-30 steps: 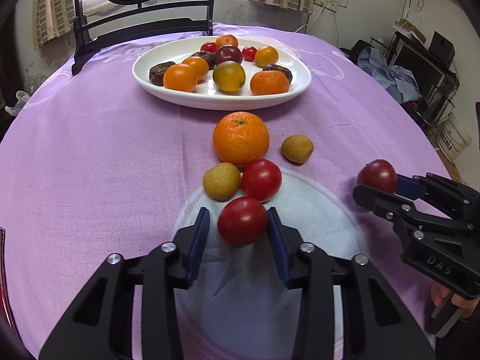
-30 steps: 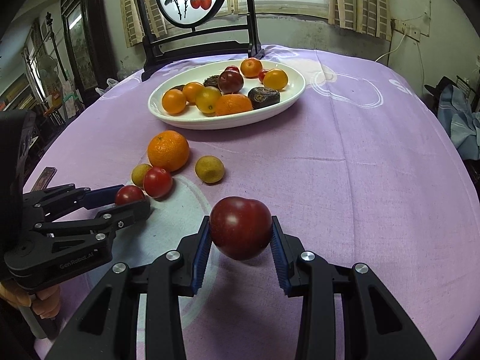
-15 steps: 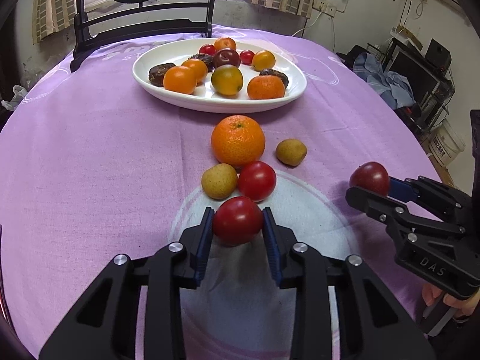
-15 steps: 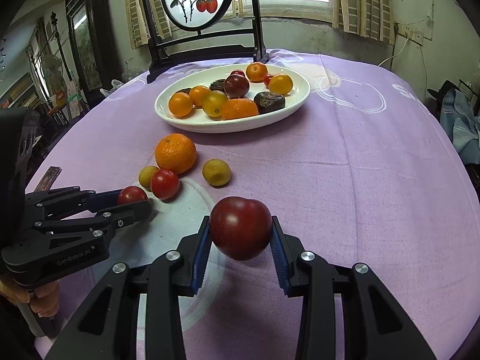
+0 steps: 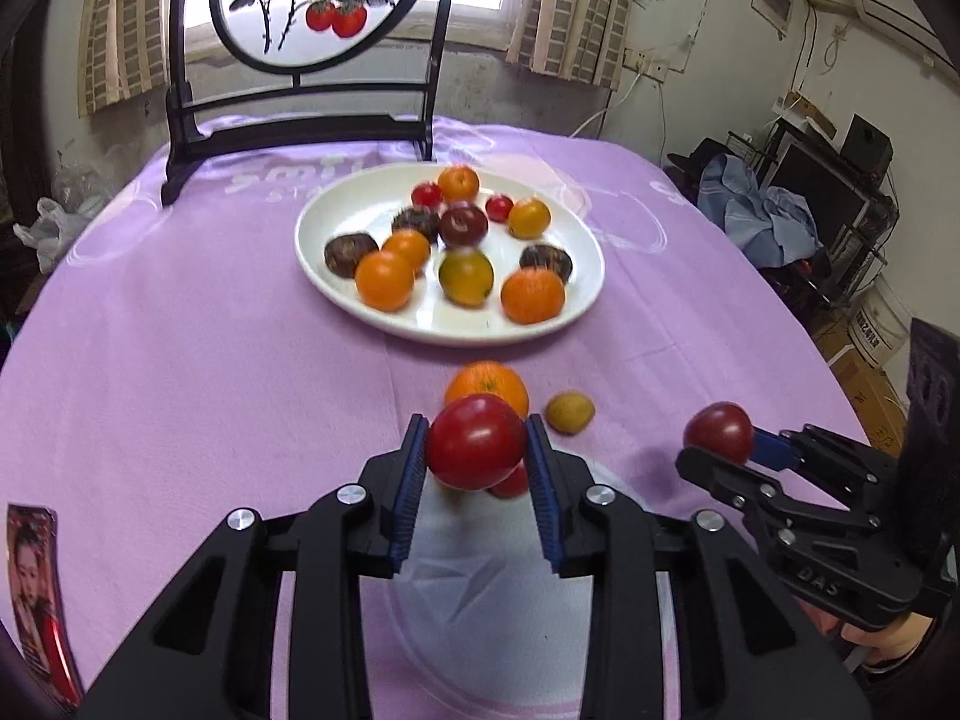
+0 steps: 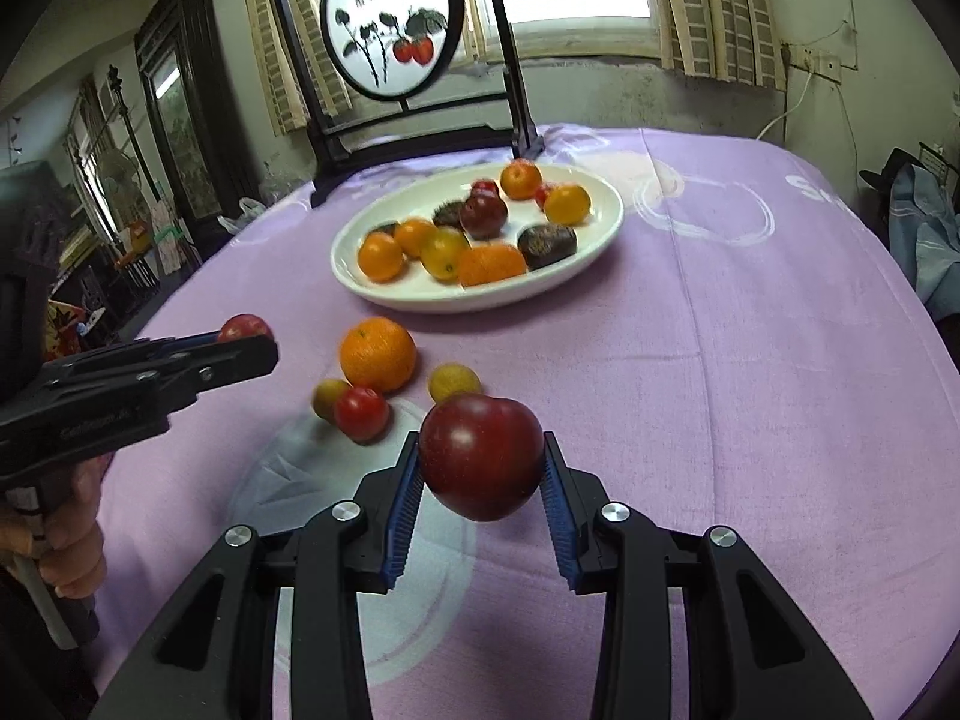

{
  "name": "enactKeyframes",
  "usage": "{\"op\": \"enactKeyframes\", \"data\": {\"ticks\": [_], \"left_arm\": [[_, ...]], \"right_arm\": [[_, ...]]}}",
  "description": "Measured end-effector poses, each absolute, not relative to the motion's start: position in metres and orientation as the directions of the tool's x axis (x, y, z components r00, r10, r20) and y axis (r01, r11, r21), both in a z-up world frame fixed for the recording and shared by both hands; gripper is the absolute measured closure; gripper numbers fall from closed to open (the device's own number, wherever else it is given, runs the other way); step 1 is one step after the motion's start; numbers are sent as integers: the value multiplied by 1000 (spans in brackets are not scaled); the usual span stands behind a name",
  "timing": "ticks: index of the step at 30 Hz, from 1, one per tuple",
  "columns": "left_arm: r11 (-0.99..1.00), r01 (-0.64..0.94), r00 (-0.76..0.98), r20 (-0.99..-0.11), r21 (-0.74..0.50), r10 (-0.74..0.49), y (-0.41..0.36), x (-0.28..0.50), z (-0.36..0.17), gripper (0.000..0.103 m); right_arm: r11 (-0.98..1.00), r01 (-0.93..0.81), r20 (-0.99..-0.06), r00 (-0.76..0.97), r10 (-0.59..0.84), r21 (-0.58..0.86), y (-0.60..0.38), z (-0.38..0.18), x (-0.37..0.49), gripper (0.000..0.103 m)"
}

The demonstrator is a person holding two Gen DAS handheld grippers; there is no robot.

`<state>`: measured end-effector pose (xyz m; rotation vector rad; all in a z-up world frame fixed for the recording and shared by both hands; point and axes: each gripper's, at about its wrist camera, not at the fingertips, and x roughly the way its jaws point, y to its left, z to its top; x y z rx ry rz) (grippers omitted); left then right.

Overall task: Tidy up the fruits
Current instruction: 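Carry both tomatoes onto the white plate and open both tools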

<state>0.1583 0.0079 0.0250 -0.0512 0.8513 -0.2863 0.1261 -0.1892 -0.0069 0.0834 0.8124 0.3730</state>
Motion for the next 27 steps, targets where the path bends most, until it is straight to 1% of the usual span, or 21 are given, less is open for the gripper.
{"op": "enactKeyframes", "data": {"ticks": [4, 8, 13, 20, 27], "left_arm": [[961, 224, 628, -730, -162, -270, 8, 175, 40, 71], [968, 214, 647, -723, -134, -243, 3, 196, 49, 71], [974, 181, 647, -729, -138, -223, 1, 234, 52, 71], [986, 120, 647, -744, -118, -168, 5, 290, 43, 71], [992, 77, 617, -777, -101, -126, 5, 325, 19, 71]], "right_arm": [[928, -330, -679, 642, 356, 175, -181, 12, 137, 65], [925, -360, -662, 665, 346, 122, -170, 32, 157, 65], [919, -379, -651, 673, 352, 105, -156, 46, 195, 65], [922, -378, -684, 650, 331, 87, -136, 28, 251, 65], [929, -358, -711, 631, 312, 91, -128, 1, 284, 65]]}}
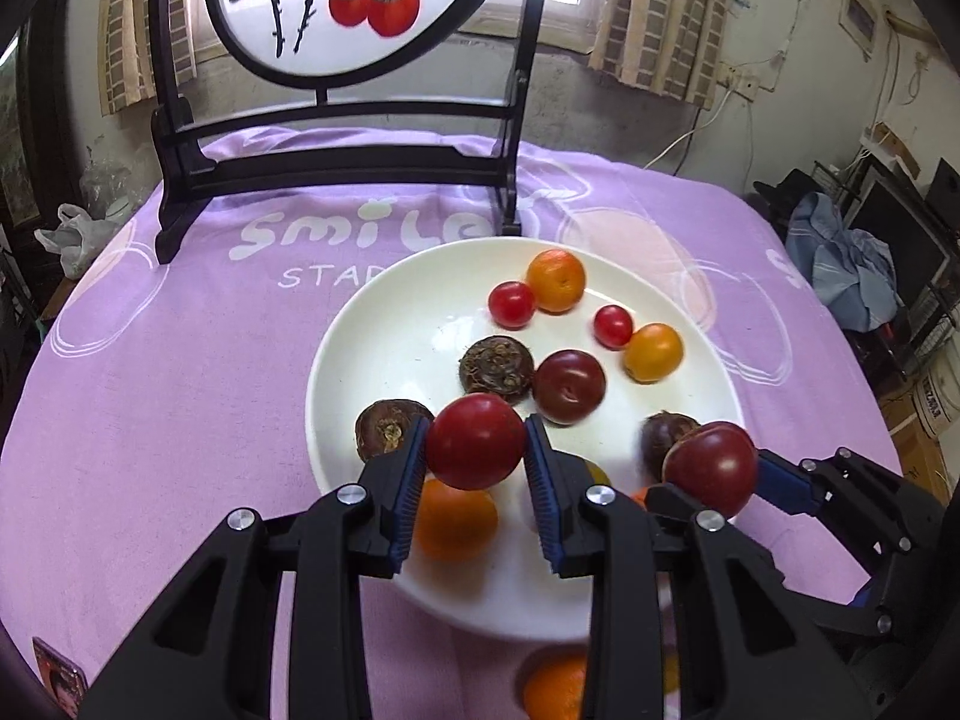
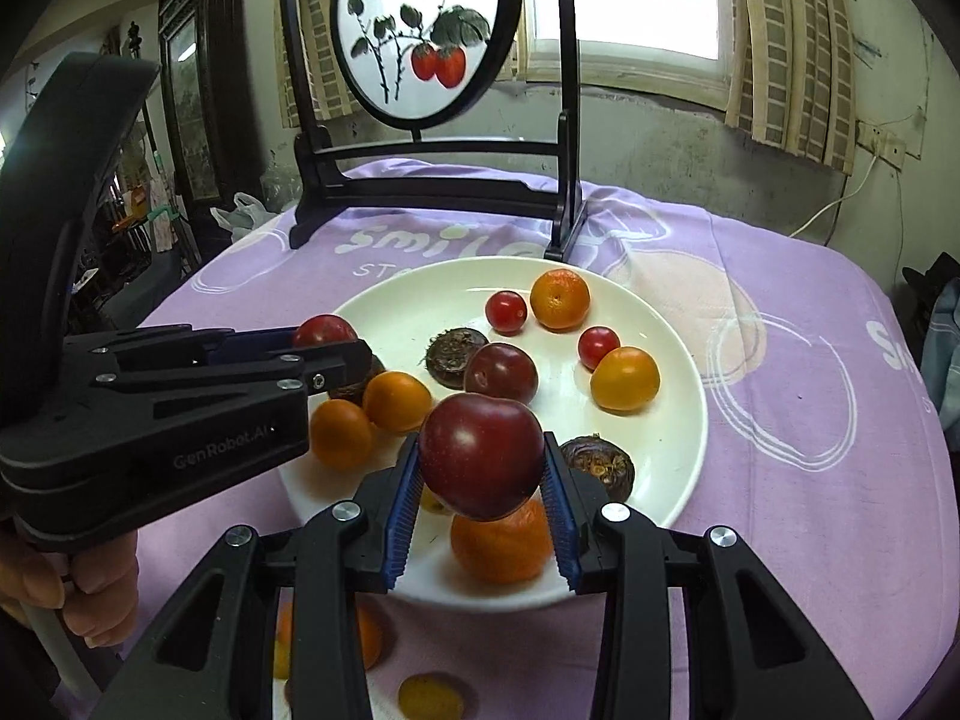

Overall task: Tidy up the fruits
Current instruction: 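Carry both tomatoes onto the white plate and open both tools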

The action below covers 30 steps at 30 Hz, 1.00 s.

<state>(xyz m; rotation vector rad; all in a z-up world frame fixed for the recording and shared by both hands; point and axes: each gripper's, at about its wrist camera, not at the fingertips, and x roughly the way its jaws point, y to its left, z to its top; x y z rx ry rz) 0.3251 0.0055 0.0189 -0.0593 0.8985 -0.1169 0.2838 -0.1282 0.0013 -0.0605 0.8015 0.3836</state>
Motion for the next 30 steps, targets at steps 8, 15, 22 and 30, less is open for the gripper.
{"op": "enactKeyframes", "data": {"ticks": [8, 15, 22, 30], "left_arm": [[992, 53, 596, -793, -119, -126, 7, 346, 0, 71], [994, 57, 607, -787, -98, -112, 3, 350, -1, 71], [992, 54, 609, -784, -113, -122, 1, 350, -2, 54], [990, 52, 627, -768, -129, -133, 2, 338, 11, 47]], "right_arm": [[933, -344, -722, 621, 307, 101, -129, -14, 302, 65], [937, -335, -724, 621, 301, 102, -127, -23, 307, 64], [940, -318, -719, 625, 304, 121, -129, -24, 311, 64], [940, -306, -693, 645, 321, 151, -139, -13, 297, 59]]}}
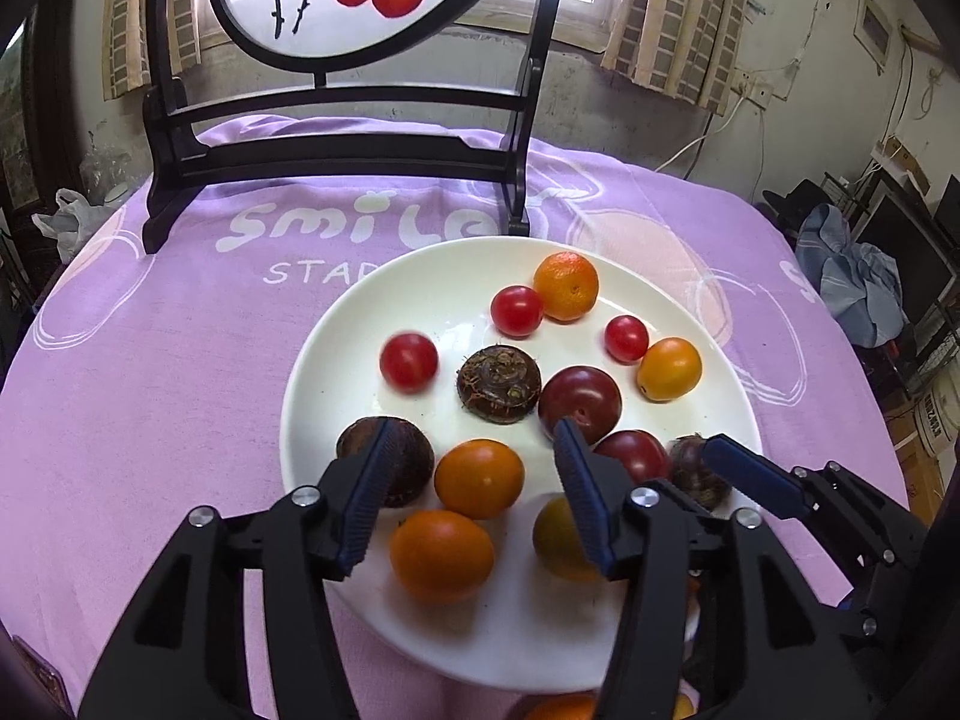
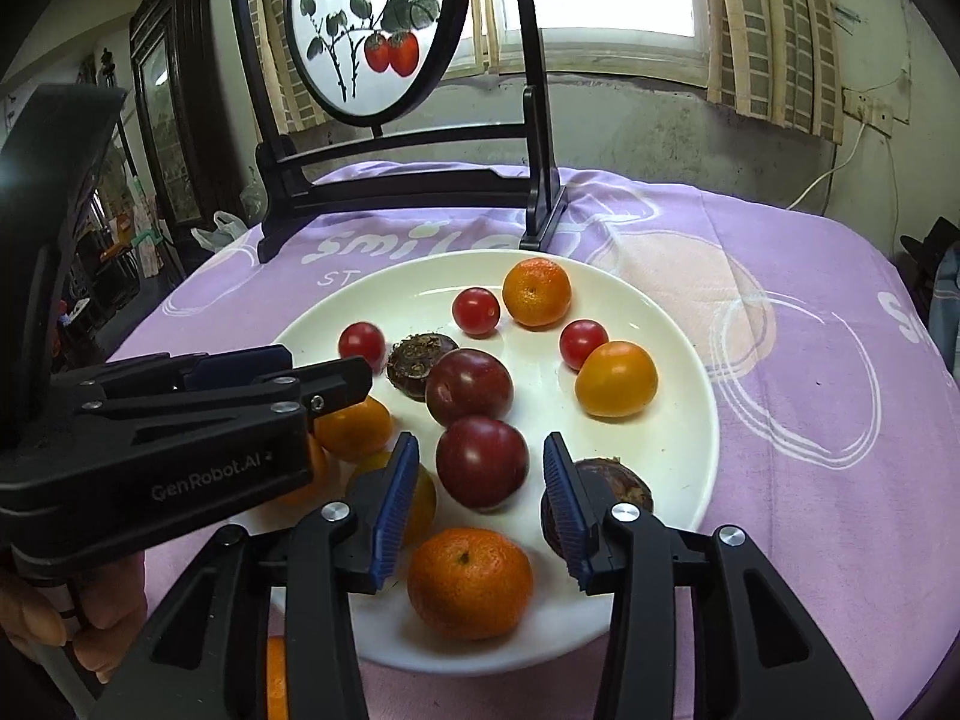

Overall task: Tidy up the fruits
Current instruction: 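Carry both tomatoes onto the white plate and open both tools, then grasp a yellow citrus with the right tool while the left tool grasps another yellow citrus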

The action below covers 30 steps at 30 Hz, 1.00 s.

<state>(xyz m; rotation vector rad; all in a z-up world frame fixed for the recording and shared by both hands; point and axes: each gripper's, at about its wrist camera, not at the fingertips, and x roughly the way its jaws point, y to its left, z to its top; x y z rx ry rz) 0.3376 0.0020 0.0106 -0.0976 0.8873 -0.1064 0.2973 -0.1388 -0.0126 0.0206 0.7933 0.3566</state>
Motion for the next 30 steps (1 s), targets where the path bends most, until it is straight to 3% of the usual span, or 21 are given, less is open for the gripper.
{"op": "enactKeyframes", "data": {"ticks": [11, 30], "left_arm": [[988, 81, 661, -735, -134, -154, 7, 268, 31, 39], [985, 138, 635, -754, -101, -166, -7, 163, 0, 36]], "right_arm": [[934, -317, -678, 651, 342, 167, -164, 0, 227, 52], [936, -312, -696, 636, 334, 165, -180, -18, 143, 48]]}}
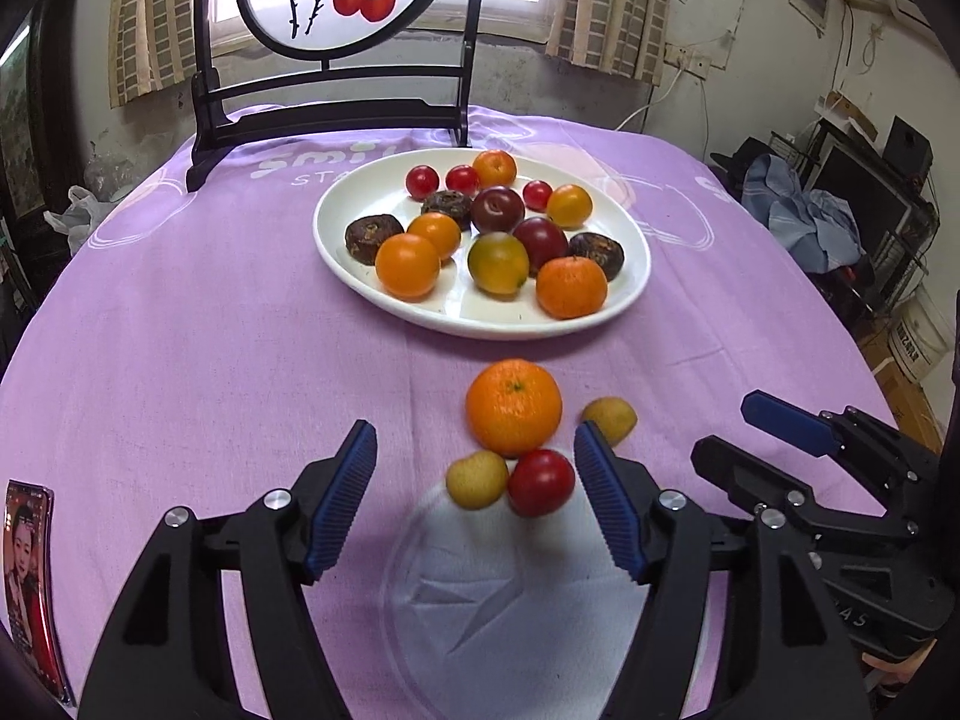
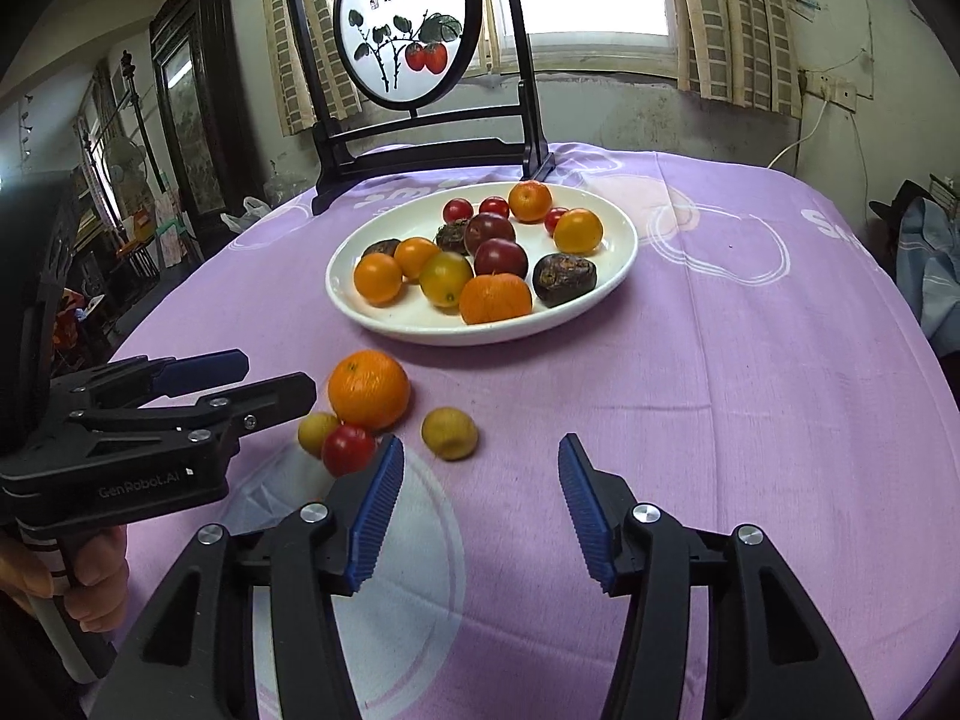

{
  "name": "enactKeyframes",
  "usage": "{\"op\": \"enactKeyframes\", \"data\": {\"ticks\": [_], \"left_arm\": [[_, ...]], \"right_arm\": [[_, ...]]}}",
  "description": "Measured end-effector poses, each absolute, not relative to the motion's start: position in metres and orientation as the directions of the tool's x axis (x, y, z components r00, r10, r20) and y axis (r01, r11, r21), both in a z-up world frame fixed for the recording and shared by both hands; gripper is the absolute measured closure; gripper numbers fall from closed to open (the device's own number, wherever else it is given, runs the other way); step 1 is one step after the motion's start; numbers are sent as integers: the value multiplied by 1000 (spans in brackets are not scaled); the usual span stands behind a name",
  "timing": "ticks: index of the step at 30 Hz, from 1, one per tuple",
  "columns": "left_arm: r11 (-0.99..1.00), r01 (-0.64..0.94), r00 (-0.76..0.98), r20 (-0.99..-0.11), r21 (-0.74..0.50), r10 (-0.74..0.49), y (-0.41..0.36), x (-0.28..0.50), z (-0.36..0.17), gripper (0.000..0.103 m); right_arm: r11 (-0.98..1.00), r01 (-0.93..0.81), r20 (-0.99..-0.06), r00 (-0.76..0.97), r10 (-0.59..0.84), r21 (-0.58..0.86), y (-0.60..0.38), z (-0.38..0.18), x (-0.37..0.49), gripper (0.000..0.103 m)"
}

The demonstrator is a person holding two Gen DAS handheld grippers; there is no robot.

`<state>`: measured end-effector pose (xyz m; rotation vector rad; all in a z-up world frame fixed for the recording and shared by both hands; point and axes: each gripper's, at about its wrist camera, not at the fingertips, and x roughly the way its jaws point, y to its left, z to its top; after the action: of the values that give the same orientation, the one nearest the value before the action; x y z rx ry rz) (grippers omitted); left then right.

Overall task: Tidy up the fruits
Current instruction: 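Grasp a yellow citrus with the right tool while the left tool grasps another yellow citrus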

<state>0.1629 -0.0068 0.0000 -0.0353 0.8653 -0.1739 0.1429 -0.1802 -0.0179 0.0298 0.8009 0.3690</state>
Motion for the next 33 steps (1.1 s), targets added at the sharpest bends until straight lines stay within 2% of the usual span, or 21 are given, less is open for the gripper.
{"op": "enactKeyframes", "data": {"ticks": [10, 18, 22, 28, 30, 33], "left_arm": [[984, 132, 613, -771, -118, -174, 0, 157, -13, 36], [980, 148, 612, -766, -133, -197, 8, 157, -19, 36], [980, 160, 624, -757, -117, -193, 13, 154, -18, 30], [972, 174, 622, -748, -157, -232, 20, 152, -12, 27], [970, 181, 617, -750, -159, -238, 19, 152, -12, 26], [967, 186, 597, -763, -172, -250, 18, 153, -16, 26]], "right_arm": [[933, -311, -712, 613, 341, 180, -182, -28, 138, 48], [933, -348, -768, 572, 289, 92, -162, -43, 137, 48], [932, -359, -796, 549, 256, 52, -153, -52, 144, 48], [935, -354, -805, 551, 222, 16, -137, -55, 165, 48], [933, -359, -804, 550, 225, 16, -132, -55, 173, 54], [932, -362, -805, 546, 233, 25, -127, -53, 184, 74]]}}
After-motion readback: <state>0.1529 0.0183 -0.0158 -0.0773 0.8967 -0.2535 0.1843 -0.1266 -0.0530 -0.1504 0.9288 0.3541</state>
